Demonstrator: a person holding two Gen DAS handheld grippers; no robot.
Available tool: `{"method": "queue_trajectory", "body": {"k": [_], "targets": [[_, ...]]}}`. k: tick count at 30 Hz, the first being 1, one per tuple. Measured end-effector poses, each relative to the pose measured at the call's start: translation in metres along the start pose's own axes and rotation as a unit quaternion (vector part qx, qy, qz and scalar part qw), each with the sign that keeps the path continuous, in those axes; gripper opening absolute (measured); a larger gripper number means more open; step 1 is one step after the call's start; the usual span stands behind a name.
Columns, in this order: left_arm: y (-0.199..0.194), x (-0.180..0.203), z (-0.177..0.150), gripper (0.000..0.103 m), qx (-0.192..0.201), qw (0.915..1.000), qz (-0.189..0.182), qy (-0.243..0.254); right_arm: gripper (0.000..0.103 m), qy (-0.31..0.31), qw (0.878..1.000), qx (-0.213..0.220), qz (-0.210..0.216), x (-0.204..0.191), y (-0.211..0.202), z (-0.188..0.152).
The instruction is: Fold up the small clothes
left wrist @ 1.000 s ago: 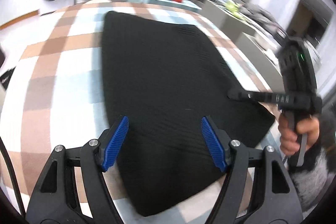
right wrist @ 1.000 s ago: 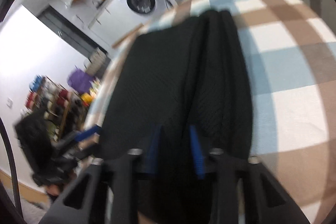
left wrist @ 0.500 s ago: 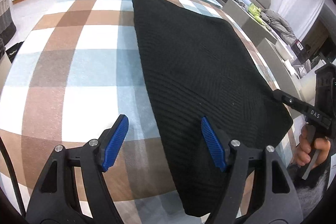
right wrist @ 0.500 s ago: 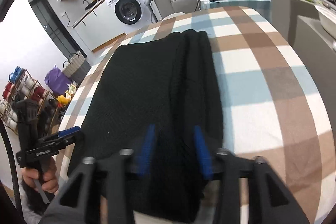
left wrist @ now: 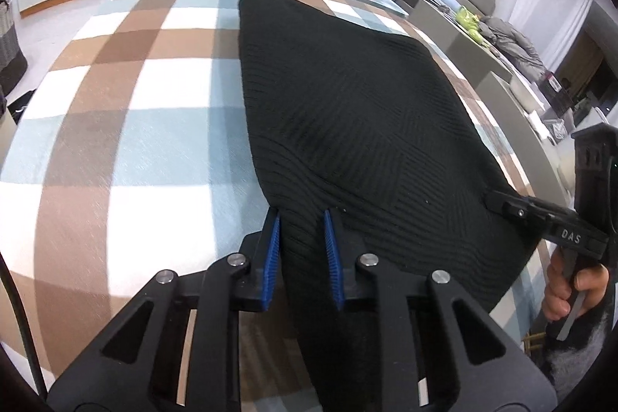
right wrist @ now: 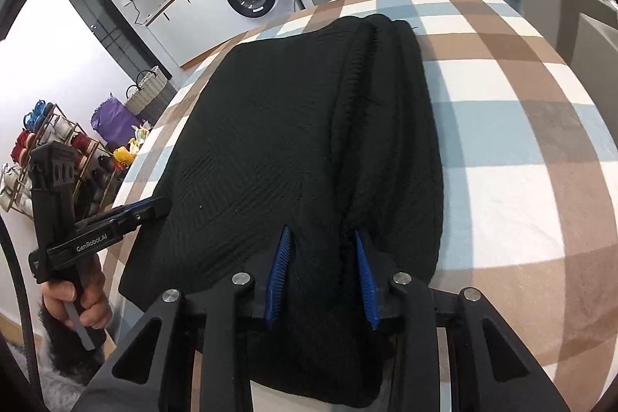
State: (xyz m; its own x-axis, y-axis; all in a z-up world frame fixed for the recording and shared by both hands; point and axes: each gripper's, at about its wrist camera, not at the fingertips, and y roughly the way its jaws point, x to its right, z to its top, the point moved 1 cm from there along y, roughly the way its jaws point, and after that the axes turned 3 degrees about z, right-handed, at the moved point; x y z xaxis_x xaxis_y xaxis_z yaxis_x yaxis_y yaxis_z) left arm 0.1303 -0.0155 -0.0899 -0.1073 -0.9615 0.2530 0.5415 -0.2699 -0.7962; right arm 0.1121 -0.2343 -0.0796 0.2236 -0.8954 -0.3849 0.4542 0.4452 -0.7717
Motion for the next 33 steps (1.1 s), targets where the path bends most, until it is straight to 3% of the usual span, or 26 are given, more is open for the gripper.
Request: {"method": "queue_trajectory", "body": {"k": [8,15,19,21,22,24,28,32,33], "targets": [[0.004,-0.029,0.036,0.019,0.036,0.9983,0.044,-0.008,0.032,0.012,1.000,0.016,-0.001,-0.020,0.031,0.026],[0.006,-0.043,0.056,0.020,0.044,0.9975,0.056,-0.005,0.032,0.043,0.998,0.037,-0.021,-0.023,0.046,0.048],[-0.002,-0.044,0.051,0.022,0.054,0.9970,0.056,0.000,0.045,0.036,0.998,0.035,-0.034,-0.024,0.039,0.044],[-0.009,-0.044,0.047,0.034,0.063,0.9965,0.055,-0.002,0.056,0.026,0.998,0.040,-0.045,-0.025,0.030,0.042],[-0.014,-0.042,0.044,0.042,0.068,0.9961,0.056,-0.003,0.067,0.021,0.998,0.044,-0.048,-0.025,0.026,0.043],[-0.025,-0.040,0.038,0.077,0.088,0.9940,0.065,-0.004,0.082,0.008,0.997,0.064,-0.049,-0.027,0.012,0.041],[-0.046,-0.031,0.026,0.083,0.119,0.9905,0.069,0.008,0.102,-0.031,0.993,0.107,-0.040,-0.036,-0.016,0.035],[-0.066,-0.024,0.012,0.102,0.162,0.9838,0.077,0.008,0.103,-0.068,0.987,0.141,-0.047,-0.047,-0.036,0.025],[-0.071,-0.023,0.009,0.102,0.174,0.9818,0.077,0.009,0.103,-0.075,0.985,0.149,-0.044,-0.049,-0.040,0.024]]}}
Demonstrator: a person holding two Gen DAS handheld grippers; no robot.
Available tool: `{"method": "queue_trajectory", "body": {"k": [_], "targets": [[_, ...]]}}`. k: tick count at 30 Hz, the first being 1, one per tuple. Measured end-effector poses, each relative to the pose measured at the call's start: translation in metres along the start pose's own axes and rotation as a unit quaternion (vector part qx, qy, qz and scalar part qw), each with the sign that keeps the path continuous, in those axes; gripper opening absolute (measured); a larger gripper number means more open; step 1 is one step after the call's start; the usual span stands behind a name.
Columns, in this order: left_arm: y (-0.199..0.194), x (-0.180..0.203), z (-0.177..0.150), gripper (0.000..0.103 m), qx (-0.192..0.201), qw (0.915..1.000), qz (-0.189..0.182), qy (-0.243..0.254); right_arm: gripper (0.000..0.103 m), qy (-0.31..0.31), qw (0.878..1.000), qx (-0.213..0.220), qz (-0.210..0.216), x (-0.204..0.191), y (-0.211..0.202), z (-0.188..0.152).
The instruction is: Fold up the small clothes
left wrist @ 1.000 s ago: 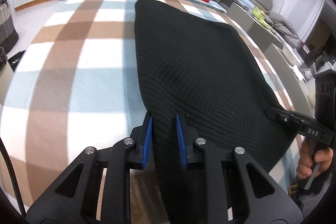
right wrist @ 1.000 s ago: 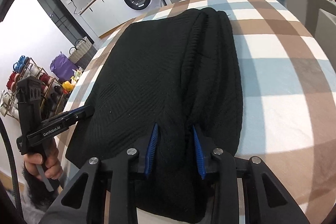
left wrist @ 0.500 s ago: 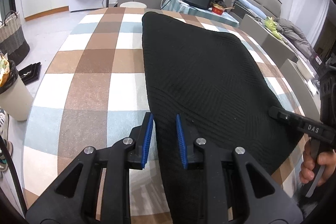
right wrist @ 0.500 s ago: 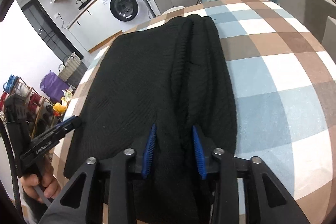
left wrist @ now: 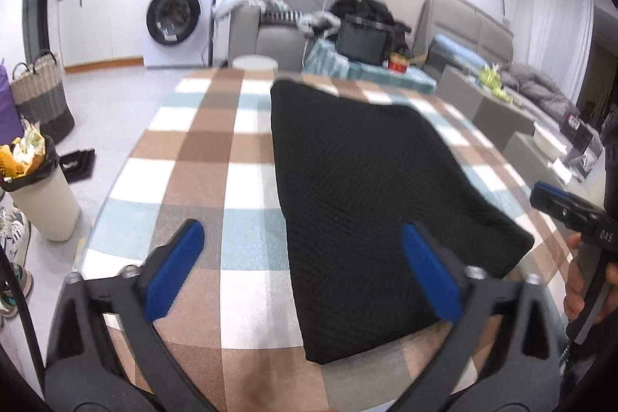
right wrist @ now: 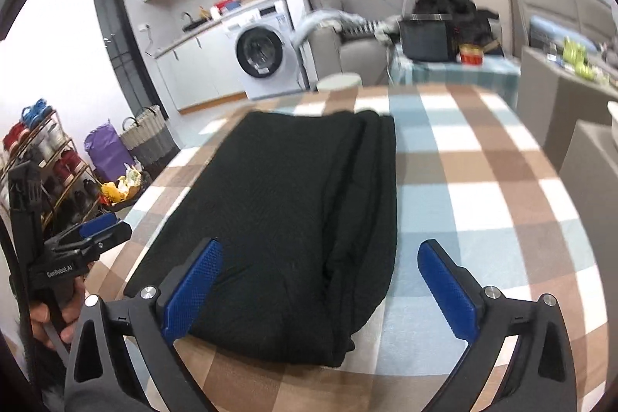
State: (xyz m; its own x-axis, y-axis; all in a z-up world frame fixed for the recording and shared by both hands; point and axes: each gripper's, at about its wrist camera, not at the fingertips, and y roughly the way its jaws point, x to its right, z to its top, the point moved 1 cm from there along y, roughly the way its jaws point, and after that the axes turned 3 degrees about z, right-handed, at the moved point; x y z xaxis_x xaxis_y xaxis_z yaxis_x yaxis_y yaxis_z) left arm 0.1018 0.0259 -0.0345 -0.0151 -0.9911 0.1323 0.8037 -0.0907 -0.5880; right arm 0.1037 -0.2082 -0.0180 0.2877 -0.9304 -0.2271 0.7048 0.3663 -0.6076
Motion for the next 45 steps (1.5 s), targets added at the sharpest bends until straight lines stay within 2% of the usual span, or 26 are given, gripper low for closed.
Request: {"method": "queue_trajectory", "body": {"k": [3,7,14,16,20,24,45], "targets": [[-0.011,0.005,-0.004,0.102,0.027,0.9995,0.013,0.014,0.103,-0.014,0.999,0.023,0.019,-0.003,-0.014,-0.006],[-0.022,0.008,-0.006,0.102,0.051,0.9985,0.013,0.016,0.103,-0.039,0.998,0.036,0.026,-0.011,-0.022,-0.011],[-0.029,0.011,-0.015,0.102,0.064,0.9978,0.009,0.015,0.103,-0.066,0.993,0.056,0.081,-0.027,-0.024,-0.025],[-0.029,0.012,-0.019,0.102,0.069,0.9971,0.024,0.021,0.103,-0.070,0.992,0.075,0.079,-0.030,-0.027,-0.027],[-0.032,0.012,-0.023,0.102,0.075,0.9967,0.021,0.023,0.103,-0.087,0.990,0.098,0.045,-0.031,-0.029,-0.028],[-0.035,0.010,-0.026,0.102,0.085,0.9959,0.023,0.022,0.103,-0.088,0.989,0.111,0.043,-0.029,-0.029,-0.031],[-0.037,0.017,-0.028,0.102,0.098,0.9939,0.016,0.047,0.103,-0.096,0.986,0.128,0.040,-0.026,-0.029,-0.036]]}}
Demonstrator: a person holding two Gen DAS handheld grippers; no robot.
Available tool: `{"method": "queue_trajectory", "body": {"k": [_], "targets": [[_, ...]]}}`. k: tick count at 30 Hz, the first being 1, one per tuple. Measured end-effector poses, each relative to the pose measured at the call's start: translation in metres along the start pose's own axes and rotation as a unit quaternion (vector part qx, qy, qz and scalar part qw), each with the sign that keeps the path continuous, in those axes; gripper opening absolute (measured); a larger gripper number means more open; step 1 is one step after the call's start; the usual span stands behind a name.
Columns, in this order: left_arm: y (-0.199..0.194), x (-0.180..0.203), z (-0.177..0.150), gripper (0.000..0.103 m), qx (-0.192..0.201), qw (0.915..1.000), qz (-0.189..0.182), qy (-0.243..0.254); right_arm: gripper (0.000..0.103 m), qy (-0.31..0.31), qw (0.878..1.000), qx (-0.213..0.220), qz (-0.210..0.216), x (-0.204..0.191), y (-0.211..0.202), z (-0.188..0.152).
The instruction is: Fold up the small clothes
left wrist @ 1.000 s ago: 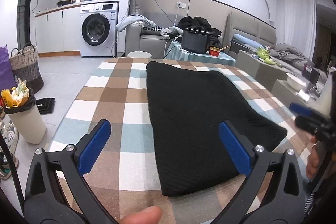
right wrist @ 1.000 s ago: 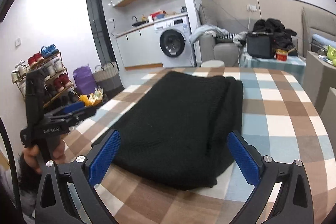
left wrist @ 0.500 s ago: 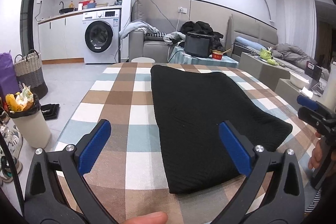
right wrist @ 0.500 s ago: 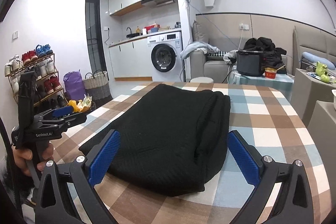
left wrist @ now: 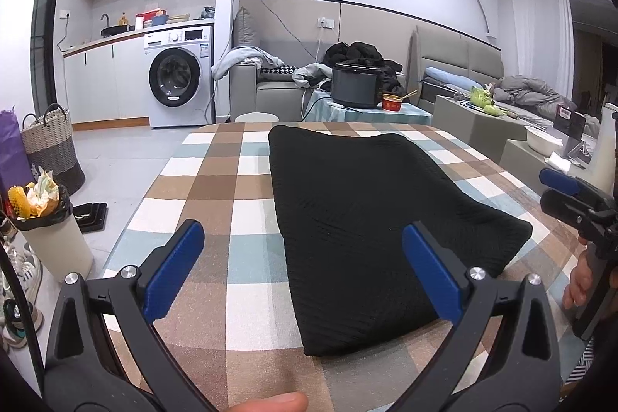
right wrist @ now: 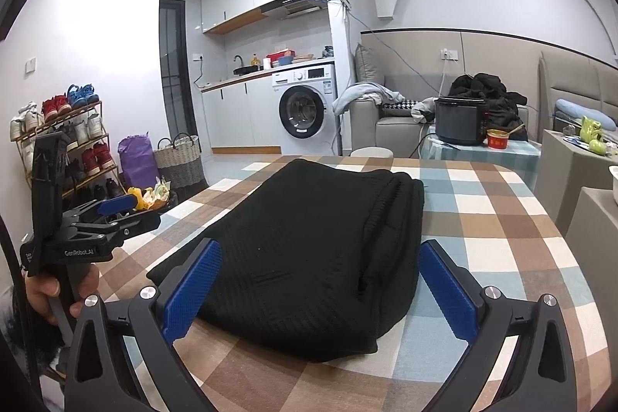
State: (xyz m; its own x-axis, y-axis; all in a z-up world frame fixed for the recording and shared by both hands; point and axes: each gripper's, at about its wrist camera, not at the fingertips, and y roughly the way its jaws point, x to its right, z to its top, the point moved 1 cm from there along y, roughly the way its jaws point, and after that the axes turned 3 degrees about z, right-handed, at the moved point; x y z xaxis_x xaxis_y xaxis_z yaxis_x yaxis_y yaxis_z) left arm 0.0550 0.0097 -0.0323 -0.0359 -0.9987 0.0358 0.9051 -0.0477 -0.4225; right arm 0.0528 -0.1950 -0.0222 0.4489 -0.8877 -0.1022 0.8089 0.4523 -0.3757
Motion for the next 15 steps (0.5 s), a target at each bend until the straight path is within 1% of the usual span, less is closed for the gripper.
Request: {"method": "queue_trajectory", "body": {"k": [5,15], "targets": [[0.0023,-0.0004,-0.0003,0.102,-0.005,1.0000,-0.006,0.001,0.103,0.002,1.000,-0.002,0.005,0.0014,0.0017,-0.0006],[0.0044,-0.0005,-0.0007,0.102,-0.003,1.0000,-0.006,0.001,0.103,-0.001,1.000,-0.004,0.011,0.0030,0.0042,-0.0010]]}}
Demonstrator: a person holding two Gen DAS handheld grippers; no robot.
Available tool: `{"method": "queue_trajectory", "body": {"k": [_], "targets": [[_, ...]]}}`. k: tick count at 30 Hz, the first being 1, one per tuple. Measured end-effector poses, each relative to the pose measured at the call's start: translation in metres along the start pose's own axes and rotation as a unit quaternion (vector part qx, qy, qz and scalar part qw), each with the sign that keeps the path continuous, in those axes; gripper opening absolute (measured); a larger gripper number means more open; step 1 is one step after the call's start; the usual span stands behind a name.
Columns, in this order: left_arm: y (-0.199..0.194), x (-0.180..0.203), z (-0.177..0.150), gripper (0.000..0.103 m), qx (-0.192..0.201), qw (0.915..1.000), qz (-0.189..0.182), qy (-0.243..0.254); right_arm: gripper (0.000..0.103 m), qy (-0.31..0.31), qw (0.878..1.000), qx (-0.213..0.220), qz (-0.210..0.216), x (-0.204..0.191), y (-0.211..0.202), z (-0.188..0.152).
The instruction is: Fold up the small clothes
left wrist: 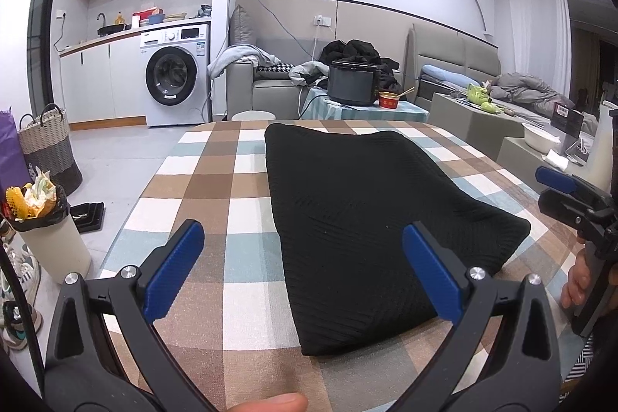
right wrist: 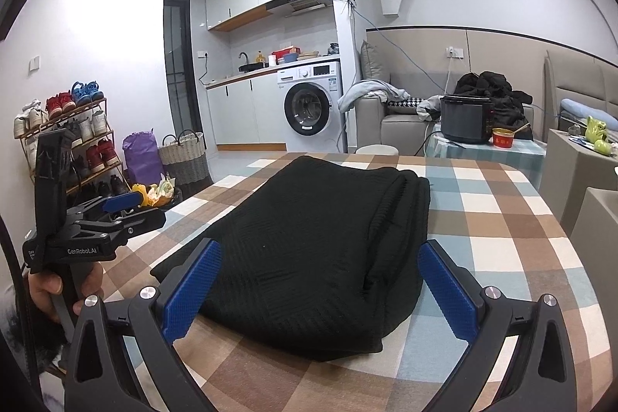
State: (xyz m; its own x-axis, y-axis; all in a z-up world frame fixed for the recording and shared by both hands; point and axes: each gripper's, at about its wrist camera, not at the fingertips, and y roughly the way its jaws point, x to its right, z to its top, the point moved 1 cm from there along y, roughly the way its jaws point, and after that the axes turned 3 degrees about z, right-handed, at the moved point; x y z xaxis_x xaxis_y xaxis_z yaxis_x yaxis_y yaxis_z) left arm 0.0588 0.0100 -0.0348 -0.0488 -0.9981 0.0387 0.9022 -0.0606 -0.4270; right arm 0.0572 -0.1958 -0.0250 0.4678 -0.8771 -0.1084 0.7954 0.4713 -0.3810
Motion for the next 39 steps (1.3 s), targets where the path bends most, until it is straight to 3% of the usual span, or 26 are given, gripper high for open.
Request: {"method": "queue_trajectory", "body": {"k": [39], "targets": [[0.0028,-0.0018,0.0003,0.102,-0.002,1.0000,0.001,-0.001,0.103,0.001,1.000,-0.003,0.007,0.0013,0.0029,0.0000]]}}
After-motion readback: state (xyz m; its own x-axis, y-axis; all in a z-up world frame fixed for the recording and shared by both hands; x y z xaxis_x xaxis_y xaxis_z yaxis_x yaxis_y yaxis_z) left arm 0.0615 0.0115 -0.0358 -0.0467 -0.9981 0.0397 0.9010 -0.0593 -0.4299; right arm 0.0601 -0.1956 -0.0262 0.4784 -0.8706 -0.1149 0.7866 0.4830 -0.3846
